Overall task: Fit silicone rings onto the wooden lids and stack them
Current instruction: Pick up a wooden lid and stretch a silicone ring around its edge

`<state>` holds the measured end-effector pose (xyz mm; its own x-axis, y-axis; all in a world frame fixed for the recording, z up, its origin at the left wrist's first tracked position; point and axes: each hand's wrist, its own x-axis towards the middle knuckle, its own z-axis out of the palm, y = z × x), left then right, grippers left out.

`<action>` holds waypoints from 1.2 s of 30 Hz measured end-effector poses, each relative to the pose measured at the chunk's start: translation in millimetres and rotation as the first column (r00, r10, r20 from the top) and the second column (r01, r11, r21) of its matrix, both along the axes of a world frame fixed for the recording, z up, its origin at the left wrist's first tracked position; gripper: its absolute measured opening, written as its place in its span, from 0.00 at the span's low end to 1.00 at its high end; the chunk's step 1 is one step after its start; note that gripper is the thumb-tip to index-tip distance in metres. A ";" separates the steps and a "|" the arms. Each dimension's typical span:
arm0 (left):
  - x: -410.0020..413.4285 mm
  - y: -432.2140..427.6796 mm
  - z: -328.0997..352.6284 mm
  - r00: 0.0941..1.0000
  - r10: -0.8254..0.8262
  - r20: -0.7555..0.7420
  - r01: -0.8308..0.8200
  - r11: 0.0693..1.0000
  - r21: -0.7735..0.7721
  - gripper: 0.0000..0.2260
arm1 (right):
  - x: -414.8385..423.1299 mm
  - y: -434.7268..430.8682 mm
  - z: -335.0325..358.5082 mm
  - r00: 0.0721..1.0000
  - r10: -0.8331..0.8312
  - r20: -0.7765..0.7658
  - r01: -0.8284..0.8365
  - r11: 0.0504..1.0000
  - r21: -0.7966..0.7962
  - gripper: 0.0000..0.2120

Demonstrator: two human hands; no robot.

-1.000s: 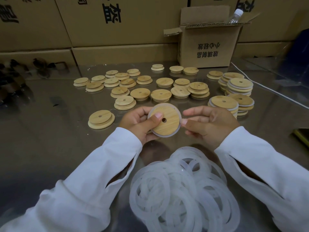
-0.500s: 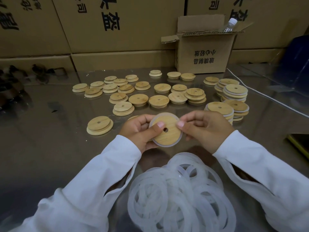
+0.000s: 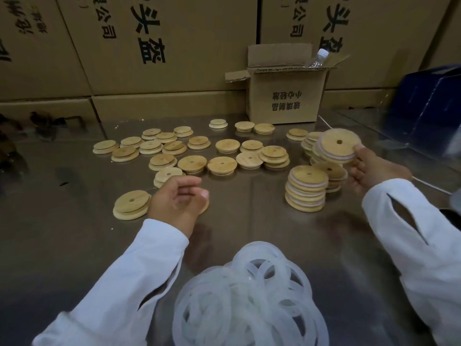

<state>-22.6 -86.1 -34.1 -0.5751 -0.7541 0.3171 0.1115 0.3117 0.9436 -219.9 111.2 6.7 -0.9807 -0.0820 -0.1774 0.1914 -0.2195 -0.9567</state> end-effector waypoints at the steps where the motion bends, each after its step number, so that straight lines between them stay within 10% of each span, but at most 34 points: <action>1: -0.2 -2.3 -1.6 0.999 0.042 0.033 -0.039 0.997 -0.070 0.10 | -5.9 1.2 -4.7 1.000 -0.006 0.026 0.006 1.000 -0.001 0.10; 12: -2.4 -16.9 -15.7 0.879 0.284 0.382 -0.163 0.934 -0.317 0.20 | -39.4 -5.2 -33.7 0.998 0.058 0.001 -0.052 0.878 0.475 0.18; 21: -7.3 -26.0 -19.0 0.840 0.272 0.469 -0.139 0.944 -0.299 0.25 | 22.9 -16.5 -8.6 0.833 -0.185 -0.521 0.340 0.915 0.218 0.07; 26: -4.4 -19.2 -10.8 0.904 0.261 0.338 -0.154 0.937 -0.312 0.27 | 76.0 -40.8 -10.0 0.695 0.080 -0.714 0.084 0.978 0.191 0.10; 31: 3.8 13.5 8.4 0.997 0.068 0.037 -0.033 0.812 -0.583 0.27 | 112.4 -60.3 -25.6 0.756 0.436 -0.488 -0.273 0.888 0.370 0.11; 36: 5.7 29.5 13.0 0.993 -0.106 0.051 0.109 0.663 -0.741 0.28 | 116.6 -59.4 -21.6 0.744 0.553 -0.377 -0.473 0.833 0.287 0.03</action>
